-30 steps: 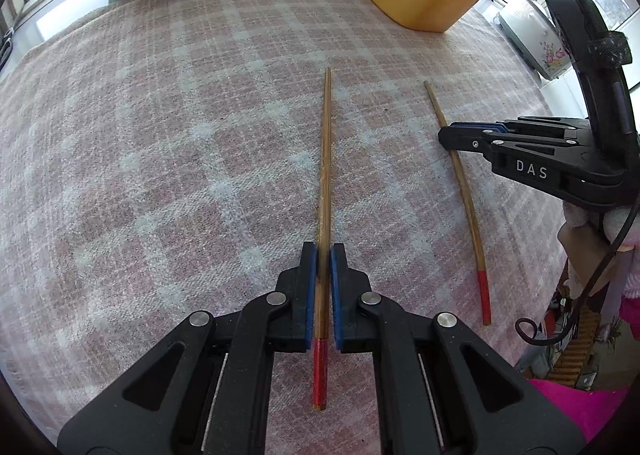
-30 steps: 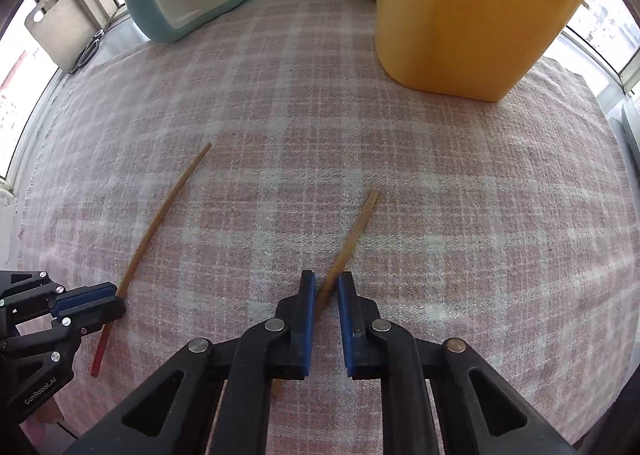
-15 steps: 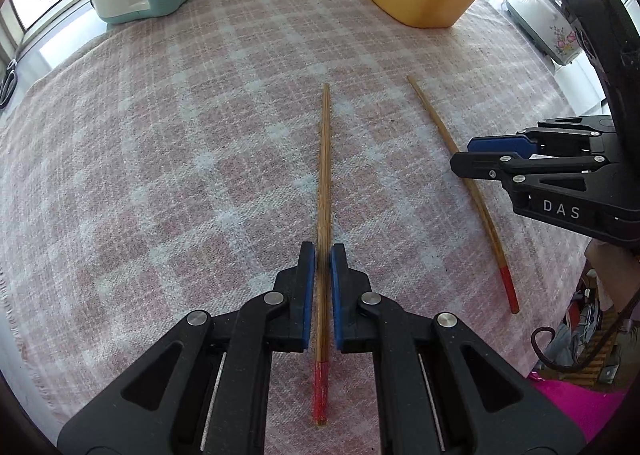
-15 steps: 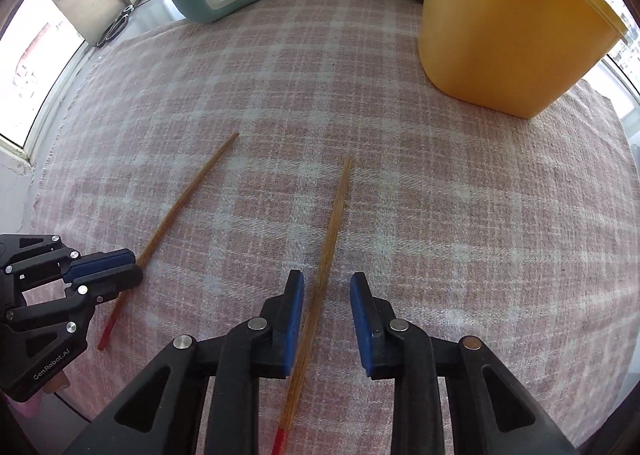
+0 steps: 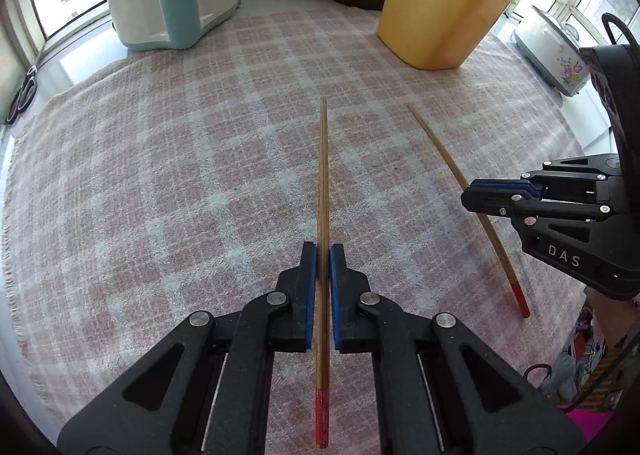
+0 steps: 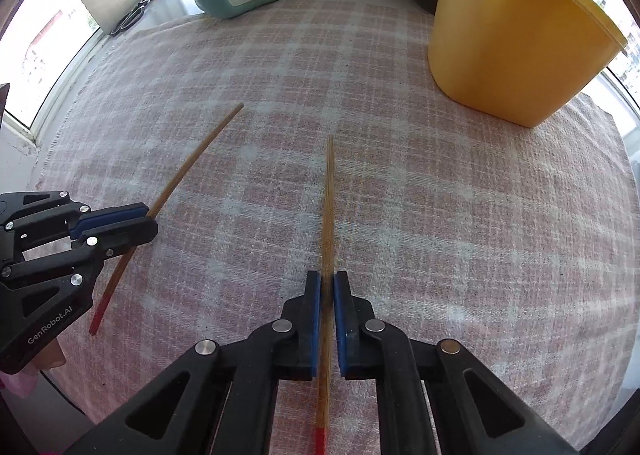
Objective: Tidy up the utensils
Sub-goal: 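Lift and carry both chopsticks over the yellow caddy with both tools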
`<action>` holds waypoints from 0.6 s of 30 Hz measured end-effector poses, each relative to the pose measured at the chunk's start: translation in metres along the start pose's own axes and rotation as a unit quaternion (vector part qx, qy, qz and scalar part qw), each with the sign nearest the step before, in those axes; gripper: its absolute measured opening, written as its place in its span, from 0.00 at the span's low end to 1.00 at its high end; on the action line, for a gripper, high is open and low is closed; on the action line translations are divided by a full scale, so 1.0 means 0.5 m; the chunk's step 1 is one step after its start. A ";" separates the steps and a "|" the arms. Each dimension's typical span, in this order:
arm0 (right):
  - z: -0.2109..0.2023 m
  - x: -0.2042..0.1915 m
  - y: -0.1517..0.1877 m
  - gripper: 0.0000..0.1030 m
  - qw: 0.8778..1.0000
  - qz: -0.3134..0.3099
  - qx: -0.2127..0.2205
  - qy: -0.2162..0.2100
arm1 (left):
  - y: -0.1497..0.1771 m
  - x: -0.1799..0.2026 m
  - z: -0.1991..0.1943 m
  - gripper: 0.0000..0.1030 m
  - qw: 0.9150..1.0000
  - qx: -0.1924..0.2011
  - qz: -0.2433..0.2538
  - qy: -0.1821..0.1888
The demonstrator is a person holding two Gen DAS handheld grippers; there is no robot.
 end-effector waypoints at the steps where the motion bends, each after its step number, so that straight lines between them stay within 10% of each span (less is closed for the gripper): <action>1: -0.013 0.005 -0.001 0.04 1.000 0.001 0.008 -0.004 | -0.006 0.001 -0.011 0.04 1.000 0.011 -0.009 0.001; 18: -0.136 0.061 -0.031 0.04 0.994 0.007 0.098 -0.052 | -0.055 0.022 -0.133 0.04 0.989 0.117 -0.091 0.001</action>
Point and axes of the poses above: each gripper's, at about its wrist camera, not at the fingertips, and z roughly the way its jaws point, x to its right, y to its underside, the point moved 7 cm from there along z, roughly the way its jaws point, and after that the axes turned 3 degrees about -x, right-handed, at the moved point
